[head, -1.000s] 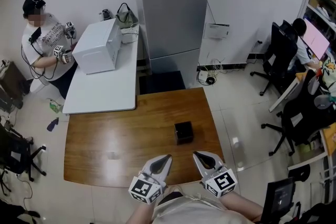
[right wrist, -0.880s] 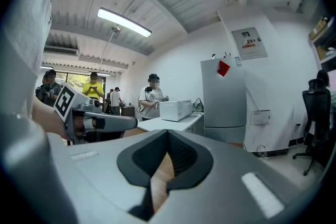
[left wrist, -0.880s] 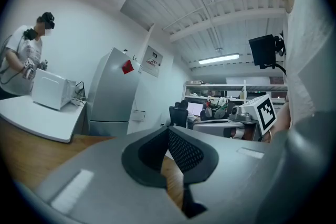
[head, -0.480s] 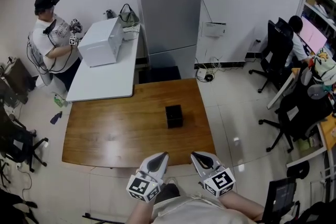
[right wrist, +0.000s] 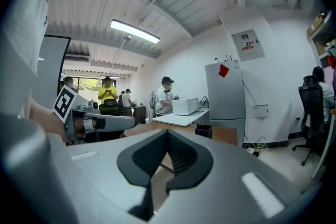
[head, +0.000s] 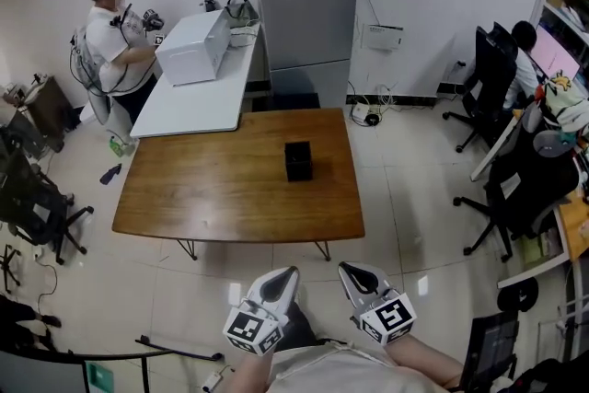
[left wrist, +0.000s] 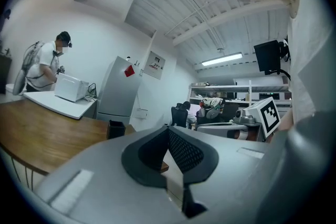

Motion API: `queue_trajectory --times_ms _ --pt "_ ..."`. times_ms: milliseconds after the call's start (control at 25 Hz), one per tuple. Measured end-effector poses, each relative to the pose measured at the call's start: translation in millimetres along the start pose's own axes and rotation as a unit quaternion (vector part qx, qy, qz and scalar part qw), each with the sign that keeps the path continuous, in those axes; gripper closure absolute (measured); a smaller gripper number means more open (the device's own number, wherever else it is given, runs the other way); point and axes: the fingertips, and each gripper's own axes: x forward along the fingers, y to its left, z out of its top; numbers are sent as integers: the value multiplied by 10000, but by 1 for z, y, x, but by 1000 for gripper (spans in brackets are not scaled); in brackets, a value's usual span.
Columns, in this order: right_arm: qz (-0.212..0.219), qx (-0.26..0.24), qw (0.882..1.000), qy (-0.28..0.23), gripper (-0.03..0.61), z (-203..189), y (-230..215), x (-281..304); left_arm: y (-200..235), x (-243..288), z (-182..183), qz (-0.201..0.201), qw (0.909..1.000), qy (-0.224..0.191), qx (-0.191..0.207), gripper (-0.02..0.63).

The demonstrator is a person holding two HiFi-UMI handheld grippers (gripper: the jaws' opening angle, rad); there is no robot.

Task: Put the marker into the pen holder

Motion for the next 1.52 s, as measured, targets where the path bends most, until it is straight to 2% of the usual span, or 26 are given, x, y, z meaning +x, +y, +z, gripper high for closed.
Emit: queue_trajectory --times_ms 280,480,680,760,920,1120,1520 --pt "31 -68 9998 -205 577 13 16 -31 -31 -23 11 45 9999 -68 143 597" --pt "-76 -163 9994 -306 577 23 20 -30 -36 -23 16 -201 9993 22 323 597" --pt "-163 -8 9997 -167 577 28 20 -23 -32 -21 34 -272 9985 -116 461 597" --pt "-189 -90 9997 -137 577 31 20 -21 -29 -20 39 -264 9986 -142 445 597" --pt "-211 -267 9993 -134 577 36 16 -15 -22 -20 37 -296 9982 -180 482 597" --pt "-212 -159 9994 -218 577 43 14 -11 -15 -21 38 -306 9983 -175 459 597" --pt "-48 -316 9994 -141 577 41 23 -1 -9 -20 41 -299 9985 -170 437 597"
